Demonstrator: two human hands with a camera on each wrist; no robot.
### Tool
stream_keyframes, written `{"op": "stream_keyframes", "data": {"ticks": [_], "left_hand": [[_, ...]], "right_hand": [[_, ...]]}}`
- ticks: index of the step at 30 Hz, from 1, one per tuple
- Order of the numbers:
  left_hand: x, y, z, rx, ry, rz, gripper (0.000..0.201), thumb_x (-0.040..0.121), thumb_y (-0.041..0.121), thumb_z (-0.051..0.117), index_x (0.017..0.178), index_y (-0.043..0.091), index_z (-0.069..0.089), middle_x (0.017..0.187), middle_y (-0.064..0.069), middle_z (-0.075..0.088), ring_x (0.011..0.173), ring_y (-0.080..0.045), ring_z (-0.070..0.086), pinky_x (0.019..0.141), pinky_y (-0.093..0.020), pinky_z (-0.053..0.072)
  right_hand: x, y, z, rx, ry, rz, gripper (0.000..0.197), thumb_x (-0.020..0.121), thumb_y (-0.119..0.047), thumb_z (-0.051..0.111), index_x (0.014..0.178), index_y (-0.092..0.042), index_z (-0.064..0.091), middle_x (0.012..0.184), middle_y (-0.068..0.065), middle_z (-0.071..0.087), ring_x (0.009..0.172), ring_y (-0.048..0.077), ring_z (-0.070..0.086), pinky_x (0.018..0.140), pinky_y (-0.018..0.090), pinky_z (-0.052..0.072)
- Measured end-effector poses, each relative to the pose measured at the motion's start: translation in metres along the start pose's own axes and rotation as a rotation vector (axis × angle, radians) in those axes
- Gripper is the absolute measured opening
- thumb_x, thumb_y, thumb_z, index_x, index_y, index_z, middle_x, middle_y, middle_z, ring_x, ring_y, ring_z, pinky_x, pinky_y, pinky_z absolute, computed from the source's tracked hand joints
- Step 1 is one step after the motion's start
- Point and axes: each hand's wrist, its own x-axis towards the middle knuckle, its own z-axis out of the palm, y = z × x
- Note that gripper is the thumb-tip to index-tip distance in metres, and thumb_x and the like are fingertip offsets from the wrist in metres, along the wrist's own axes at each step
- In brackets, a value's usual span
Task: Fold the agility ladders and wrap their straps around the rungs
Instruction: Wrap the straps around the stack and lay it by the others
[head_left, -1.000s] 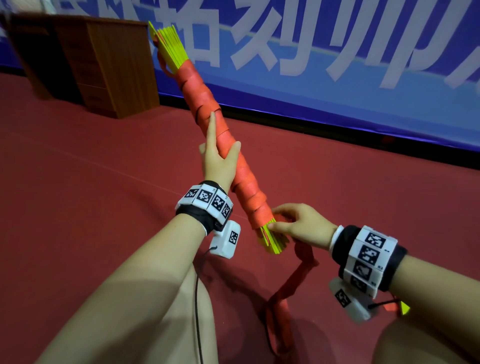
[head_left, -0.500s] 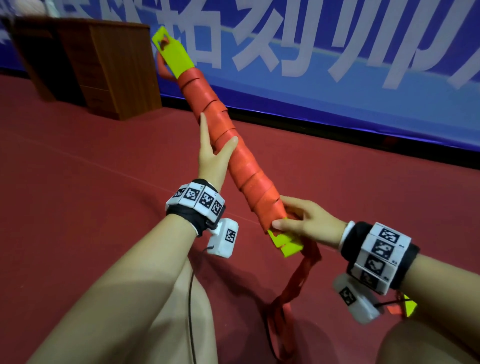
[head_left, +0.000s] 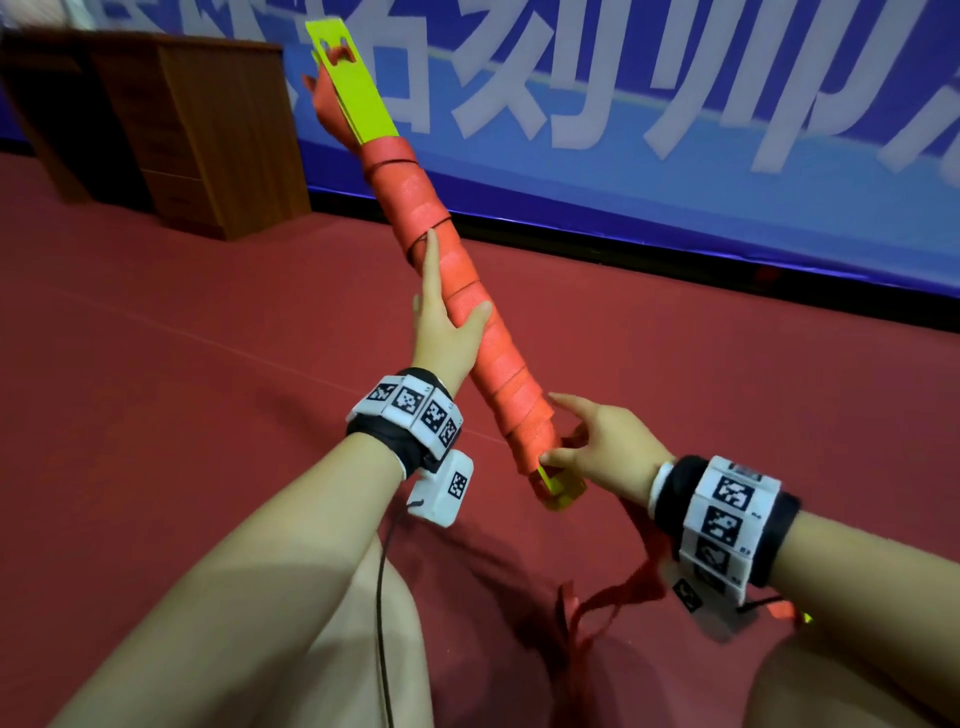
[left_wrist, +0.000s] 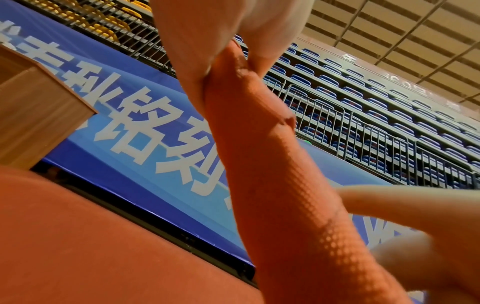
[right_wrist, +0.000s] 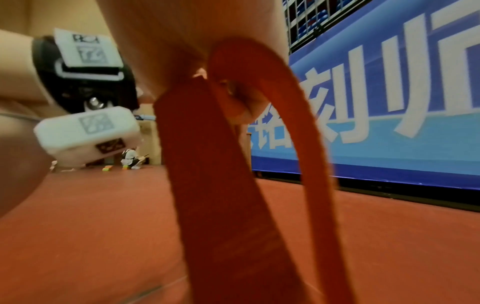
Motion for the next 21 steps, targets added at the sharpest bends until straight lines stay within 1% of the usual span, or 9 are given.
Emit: {"op": "stream_keyframes", "data": {"ticks": [3,5,7,9,12,14,16,19,21], "left_hand": [[-0.003,0.001,0.006,0.013,0.088,-0.016,0.084,0.088,0.005,0.062,0.153,0.036,0.018,0.138,0.001,0.037,0.127,-0.009,0.037,0.093,-0.002,0.023],[-0.004,0.0,0.007,0.012,0.136,-0.033,0.083,0.088,0.005,0.062,0.154,0.034,0.018,0.143,-0.005,0.039,0.127,-0.009,0.039,0.089,-0.002,0.023],[-0.006,0.0,0.007,0.006,0.15,-0.064,0.082,0.09,0.006,0.061,0.154,0.033,0.017,0.147,-0.005,0.037,0.118,-0.001,0.036,0.085,0.001,0.025],[-0.006,-0.001,0.007,-0.013,0.15,-0.064,0.083,0.089,0.006,0.062,0.154,0.033,0.017,0.152,-0.003,0.033,0.125,-0.001,0.036,0.097,-0.006,0.029],[-0.005,0.002,0.003,-0.112,0.153,-0.054,0.088,0.087,0.011,0.064,0.154,0.033,0.012,0.152,-0.006,0.039,0.136,-0.016,0.041,0.111,-0.026,0.033],[-0.002,0.005,-0.002,-0.209,0.165,-0.107,0.094,0.085,0.022,0.067,0.154,0.036,0.004,0.13,-0.008,0.057,0.119,-0.02,0.056,0.104,-0.035,0.044],[0.002,0.009,-0.007,-0.311,0.13,-0.121,0.093,0.084,0.03,0.066,0.154,0.038,0.005,0.121,-0.004,0.061,0.111,-0.018,0.062,0.101,-0.039,0.048],[0.005,0.015,-0.011,-0.41,0.012,-0.091,0.084,0.088,0.03,0.063,0.152,0.041,0.009,0.13,-0.008,0.057,0.112,-0.025,0.064,0.097,-0.05,0.051],[0.004,0.019,-0.01,-0.46,-0.044,-0.1,0.083,0.091,0.023,0.06,0.151,0.043,0.007,0.122,-0.015,0.057,0.092,-0.032,0.07,0.078,-0.047,0.059]], "right_hand": [[-0.004,-0.003,0.015,-0.058,0.06,-0.097,0.088,0.082,-0.034,0.065,0.153,-0.023,0.014,0.091,0.003,0.071,0.091,0.024,0.066,0.074,0.026,0.044],[-0.007,-0.007,0.022,-0.064,0.061,-0.128,0.097,0.081,-0.042,0.066,0.154,-0.022,0.006,0.096,0.006,0.067,0.09,0.026,0.065,0.075,0.029,0.045],[-0.008,-0.01,0.026,-0.08,0.03,-0.128,0.109,0.077,-0.052,0.07,0.154,-0.023,-0.002,0.105,0.007,0.061,0.093,0.028,0.063,0.08,0.032,0.047],[-0.006,-0.009,0.027,-0.138,0.027,-0.123,0.112,0.077,-0.05,0.071,0.154,-0.023,-0.006,0.113,0.009,0.058,0.098,0.029,0.061,0.083,0.033,0.047],[-0.001,-0.005,0.021,-0.11,0.064,-0.147,0.099,0.08,-0.034,0.066,0.154,-0.026,0.002,0.105,0.01,0.065,0.089,0.027,0.066,0.083,0.031,0.049],[0.004,-0.001,0.015,0.088,0.019,-0.167,0.091,0.079,-0.026,0.067,0.151,-0.036,0.012,0.095,0.003,0.07,0.075,0.017,0.07,0.081,0.033,0.054],[0.006,0.001,0.01,0.317,-0.039,-0.225,0.086,0.08,-0.018,0.072,0.143,-0.046,0.021,0.107,-0.001,0.069,0.086,0.012,0.069,0.089,0.031,0.053],[0.002,-0.008,0.005,0.631,-0.178,-0.318,0.079,0.081,0.001,0.072,0.137,-0.037,0.031,0.118,-0.006,0.062,0.103,0.004,0.062,0.093,0.02,0.048],[0.001,-0.013,0.007,0.705,-0.245,-0.331,0.075,0.081,0.005,0.07,0.136,-0.032,0.035,0.118,-0.006,0.062,0.104,0.002,0.061,0.094,0.02,0.048]]}}
